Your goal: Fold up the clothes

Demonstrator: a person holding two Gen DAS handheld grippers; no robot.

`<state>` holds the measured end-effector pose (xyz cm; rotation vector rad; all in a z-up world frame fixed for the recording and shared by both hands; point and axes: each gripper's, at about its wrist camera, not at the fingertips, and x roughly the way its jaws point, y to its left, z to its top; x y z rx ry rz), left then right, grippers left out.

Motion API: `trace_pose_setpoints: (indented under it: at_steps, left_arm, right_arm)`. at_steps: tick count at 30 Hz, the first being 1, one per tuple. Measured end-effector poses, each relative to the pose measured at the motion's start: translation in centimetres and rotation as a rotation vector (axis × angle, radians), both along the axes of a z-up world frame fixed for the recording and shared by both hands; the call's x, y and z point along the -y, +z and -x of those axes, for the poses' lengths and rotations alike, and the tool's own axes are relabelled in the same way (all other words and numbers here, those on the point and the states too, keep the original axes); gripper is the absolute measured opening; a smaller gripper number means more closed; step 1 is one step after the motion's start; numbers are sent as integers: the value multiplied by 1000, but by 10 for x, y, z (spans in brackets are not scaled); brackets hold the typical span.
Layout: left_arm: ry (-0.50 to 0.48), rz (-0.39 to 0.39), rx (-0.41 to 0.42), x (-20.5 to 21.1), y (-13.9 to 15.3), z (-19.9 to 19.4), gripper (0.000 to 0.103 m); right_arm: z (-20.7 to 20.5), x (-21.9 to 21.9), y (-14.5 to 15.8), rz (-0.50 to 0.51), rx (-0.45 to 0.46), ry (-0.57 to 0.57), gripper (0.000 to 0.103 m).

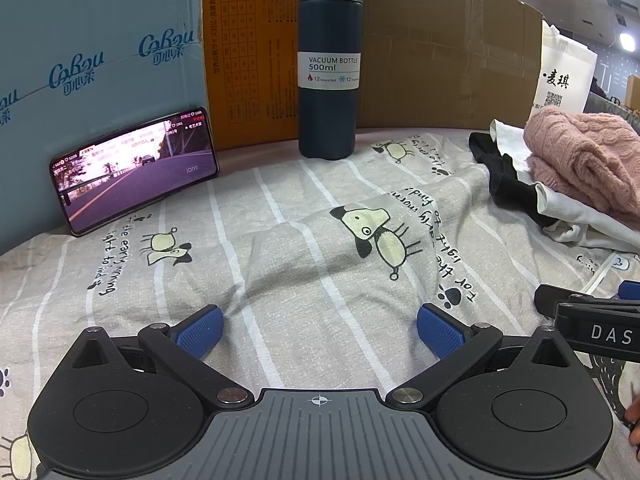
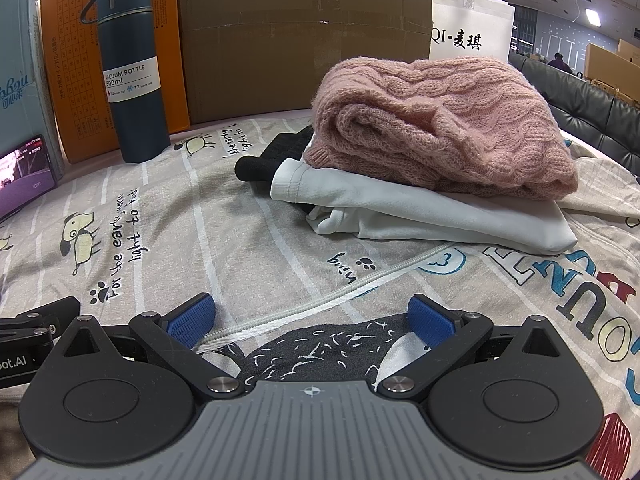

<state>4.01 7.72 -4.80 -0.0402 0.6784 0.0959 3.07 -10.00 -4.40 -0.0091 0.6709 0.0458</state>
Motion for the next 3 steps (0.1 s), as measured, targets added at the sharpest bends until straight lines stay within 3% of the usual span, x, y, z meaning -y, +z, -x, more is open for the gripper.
trace_pose_setpoints:
  at_steps: [3]
  left_arm:
    - [0,0,0,0,0,0,103]
  right_arm:
    - [1,0,0,0,0,-1,103]
